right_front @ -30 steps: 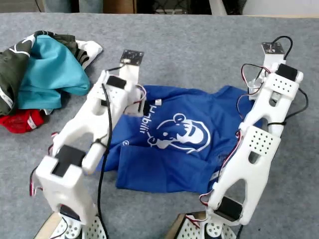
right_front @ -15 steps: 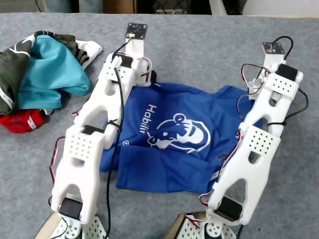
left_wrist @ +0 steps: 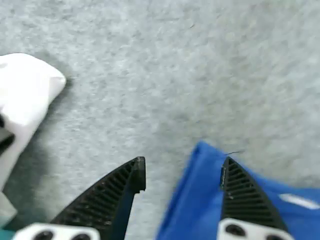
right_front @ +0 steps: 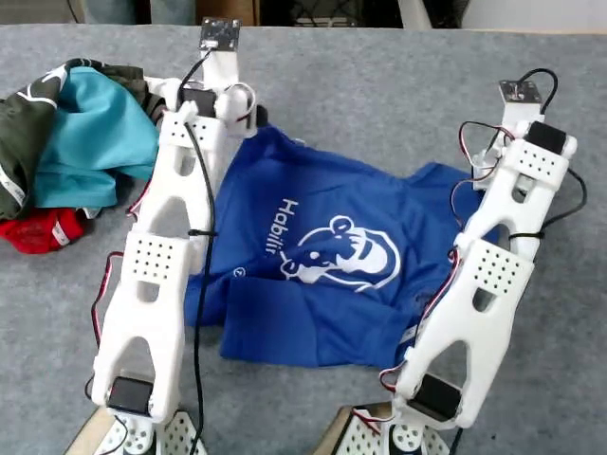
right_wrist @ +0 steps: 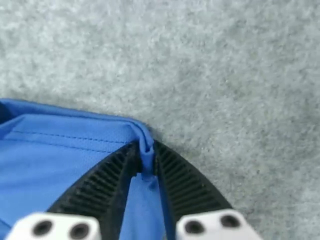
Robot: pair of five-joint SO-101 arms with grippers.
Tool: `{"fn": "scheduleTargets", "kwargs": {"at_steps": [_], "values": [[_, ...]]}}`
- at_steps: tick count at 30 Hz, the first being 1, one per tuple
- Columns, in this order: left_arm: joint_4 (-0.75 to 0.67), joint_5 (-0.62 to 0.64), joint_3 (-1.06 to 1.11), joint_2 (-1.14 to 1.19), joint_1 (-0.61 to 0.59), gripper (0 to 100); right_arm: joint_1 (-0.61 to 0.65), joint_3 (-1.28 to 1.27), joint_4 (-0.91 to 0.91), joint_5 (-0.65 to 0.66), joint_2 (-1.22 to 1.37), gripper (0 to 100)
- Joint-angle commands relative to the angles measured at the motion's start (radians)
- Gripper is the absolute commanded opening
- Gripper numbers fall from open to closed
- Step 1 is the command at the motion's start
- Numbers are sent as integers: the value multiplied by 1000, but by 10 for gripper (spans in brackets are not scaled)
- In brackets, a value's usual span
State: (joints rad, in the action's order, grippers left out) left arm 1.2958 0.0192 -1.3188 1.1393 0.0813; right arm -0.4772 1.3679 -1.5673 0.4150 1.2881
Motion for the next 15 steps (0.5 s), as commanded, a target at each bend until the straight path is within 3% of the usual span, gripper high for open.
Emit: {"fn": "scheduleTargets", "kwargs": {"at_steps": [1, 8, 15], "values": [[-3, -89, -51, -3, -15, 260, 0, 27, -2, -9, 2, 25], [-146, -118, -41, 77, -7, 256, 0, 25, -2, -8, 2, 25], [-55, -101, -96, 52, -7, 256, 2, 25, -2, -8, 2, 25]]}}
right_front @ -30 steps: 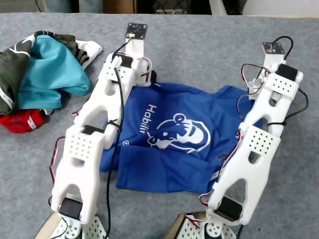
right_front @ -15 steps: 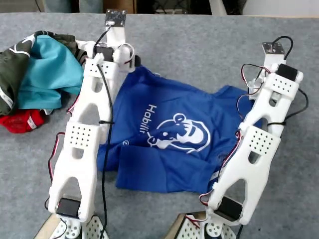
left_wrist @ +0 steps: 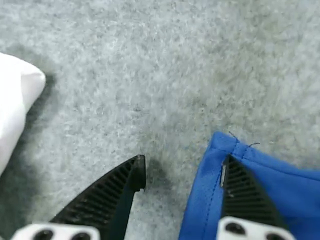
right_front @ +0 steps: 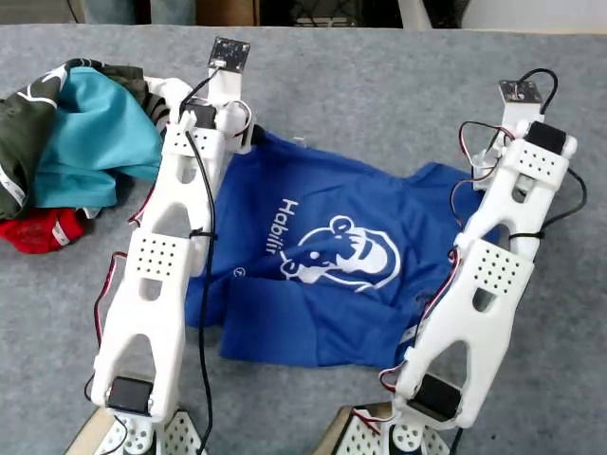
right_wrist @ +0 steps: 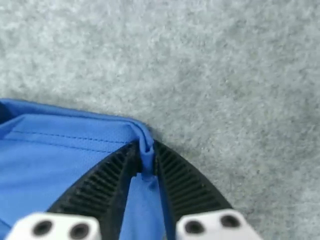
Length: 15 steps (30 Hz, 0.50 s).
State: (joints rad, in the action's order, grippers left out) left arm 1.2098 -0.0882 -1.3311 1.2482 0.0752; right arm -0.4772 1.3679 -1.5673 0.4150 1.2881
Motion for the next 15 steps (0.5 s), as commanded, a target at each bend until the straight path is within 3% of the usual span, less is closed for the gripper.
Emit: {"fn": "scheduleTargets", "kwargs": {"at_steps": [1, 8, 15], "values": [[46, 21, -111, -75, -1, 257, 2, 25, -2, -8, 2, 25], [40, 20, -143, -100, 39, 261, 2, 24, -2, -8, 2, 25], [-106, -89, -8, -11, 54, 260, 2, 24, -2, -8, 2, 25]]}}
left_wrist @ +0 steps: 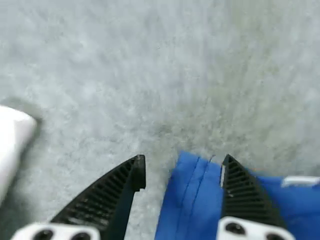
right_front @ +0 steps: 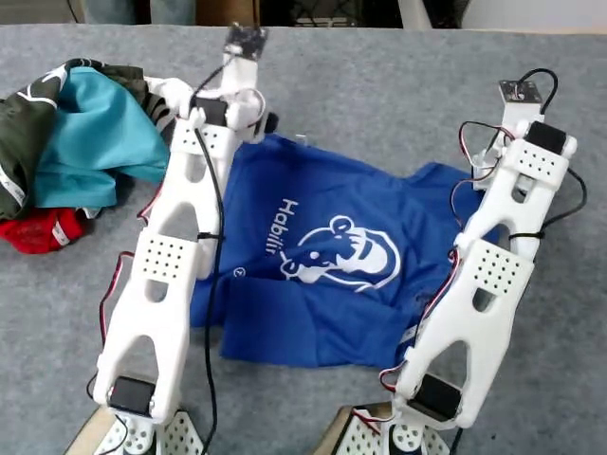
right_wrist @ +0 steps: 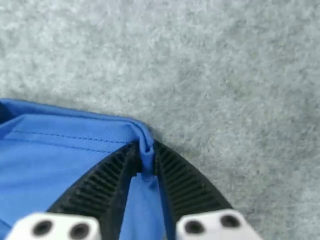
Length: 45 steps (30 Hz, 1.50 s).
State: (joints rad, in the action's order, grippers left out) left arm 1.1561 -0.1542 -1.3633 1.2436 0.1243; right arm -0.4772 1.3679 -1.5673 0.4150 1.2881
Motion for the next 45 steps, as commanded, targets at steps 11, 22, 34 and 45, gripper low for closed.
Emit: {"fn": "scheduleTargets", "kwargs": {"at_steps": [11, 22, 34, 45], "values": [[-101, -150, 143, 57, -7, 272, 2, 24, -2, -5, 2, 25], [-94, -239, 35, 52, 15, 28, 2, 30, 0, -8, -5, 25], [120, 362, -298, -157, -41, 27, 143, 300, -127, -8, -206, 15], [439, 399, -298, -729, -153, 28, 183, 302, -129, -87, -860, 14]]}}
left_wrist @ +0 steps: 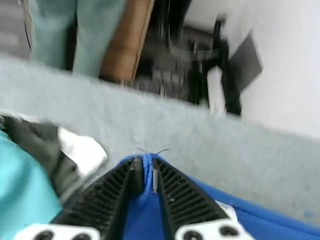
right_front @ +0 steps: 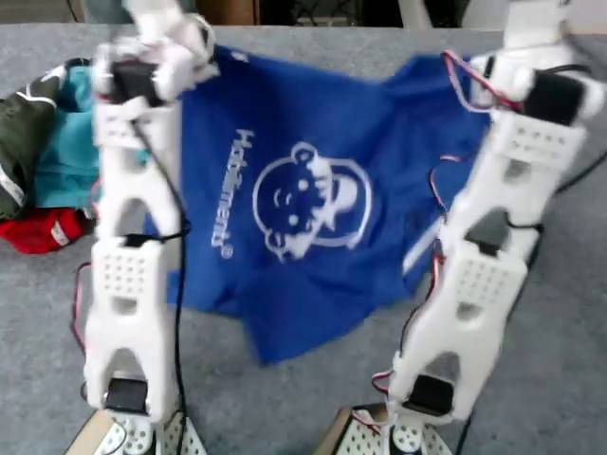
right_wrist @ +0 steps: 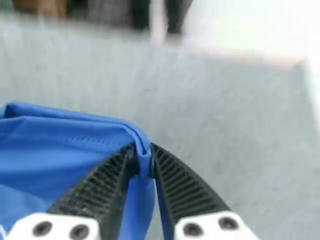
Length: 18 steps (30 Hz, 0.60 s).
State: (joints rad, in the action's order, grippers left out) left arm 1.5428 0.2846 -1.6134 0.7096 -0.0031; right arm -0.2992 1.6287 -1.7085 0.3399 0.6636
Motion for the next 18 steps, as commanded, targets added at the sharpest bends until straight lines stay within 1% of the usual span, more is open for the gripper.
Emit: {"fn": "scheduleTargets", "kwargs": {"at_steps": [1, 6, 10, 14, 18], "values": [[77, -55, -48, -249, -25, 28, 6, 38, 26, -12, -298, 14], [218, -146, -39, -539, -35, 28, 5, 30, 126, -12, -570, 14], [221, -150, 16, -760, -91, 28, 0, 30, 166, -6, -737, 14], [221, -153, 208, -1005, -94, 28, 0, -70, 198, 20, -886, 14], [216, -157, 522, -1215, -27, 29, 0, -329, 310, 38, -1020, 14]]}}
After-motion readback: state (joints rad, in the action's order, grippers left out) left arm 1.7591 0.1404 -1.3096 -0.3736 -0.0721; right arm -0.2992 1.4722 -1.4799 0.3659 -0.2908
